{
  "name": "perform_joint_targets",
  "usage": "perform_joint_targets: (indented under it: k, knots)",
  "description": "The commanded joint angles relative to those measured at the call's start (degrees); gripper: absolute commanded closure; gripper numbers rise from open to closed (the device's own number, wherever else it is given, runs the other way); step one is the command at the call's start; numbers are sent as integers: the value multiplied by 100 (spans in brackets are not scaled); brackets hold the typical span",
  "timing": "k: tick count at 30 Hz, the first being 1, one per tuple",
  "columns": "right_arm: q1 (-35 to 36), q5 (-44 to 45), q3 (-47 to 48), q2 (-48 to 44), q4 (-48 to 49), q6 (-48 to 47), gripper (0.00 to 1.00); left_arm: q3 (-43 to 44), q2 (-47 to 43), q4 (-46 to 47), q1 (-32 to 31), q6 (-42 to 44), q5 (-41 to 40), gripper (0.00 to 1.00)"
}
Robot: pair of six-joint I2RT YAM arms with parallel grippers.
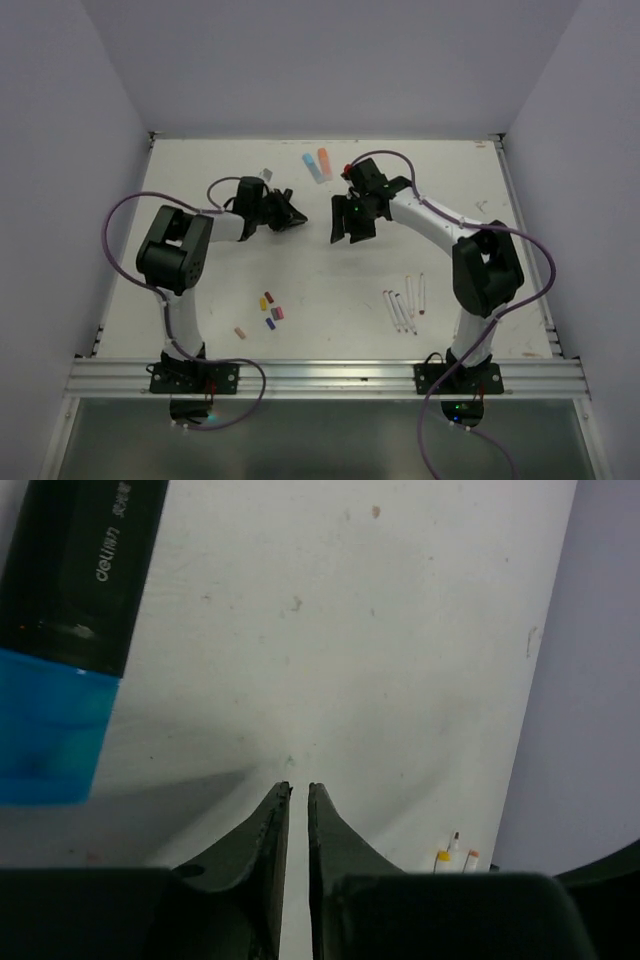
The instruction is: Open the pen caps
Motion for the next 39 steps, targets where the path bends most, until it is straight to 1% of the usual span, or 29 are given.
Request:
perform_joint_targets:
  k: [1, 3, 4, 6, 7, 8, 9, 10, 11, 12, 13, 14, 17, 23, 31, 39]
  knots:
    - [-24, -60, 162, -366, 106, 120, 41, 243, -869, -383, 58, 643, -106, 83]
    - [-24, -51, 12, -577, 71, 112, 41, 533, -1107, -822, 58, 994, -185, 77]
    - [-24, -34, -127, -665, 62, 112, 41, 664, -1170, -1155, 75, 1274, -220, 70]
    - [-24, -25, -286, -911, 45, 103, 41, 1226, -1205, -1612, 93, 1644, -404, 61]
    - [-24, -16, -365, -990, 19, 103, 41, 1480, -1162, -1876, 119, 1838, -527, 53]
    - [-24, 1, -523, -1052, 10, 103, 41, 2022, -1100, -2766, 137, 2257, -937, 48]
    - [-24, 19, -585, -1209, -25, 85, 41, 2298, -926, -3132, 146, 2453, -1167, 44]
    - [-24, 45, -647, -1280, -69, 68, 41, 2570, -785, -3823, 189, 2785, -1387, 40]
    - [-15, 124, -752, -1351, -104, 59, 41, 3112, -636, -4160, 216, 2910, -1798, 39]
    - [-24, 151, -796, -1473, -131, 41, 41, 3326, -338, -4425, 242, 3034, -1959, 39]
    - [-24, 186, -840, -1535, -166, 15, 41, 3477, -222, -4636, 277, 3392, -2013, 39]
    - [-33, 247, -919, -1588, -175, 15, 41, 3635, -134, -4708, 278, 3517, -2179, 38]
    - [-33, 344, -1016, -1729, -219, -3, 41, 3540, -36, -4683, 278, 3886, -2460, 39]
    - [-42, 336, -1139, -1940, -298, -11, 41, 2811, -300, -4147, 278, 4361, -2453, 41]
    - [-50, 362, -1482, -2177, -263, 50, 40, 2310, -344, -3760, 286, 4564, -1882, 41]
    - [-50, 309, -1588, -2195, -166, 129, 40, 2239, -98, -3548, 269, 4573, -1345, 42]
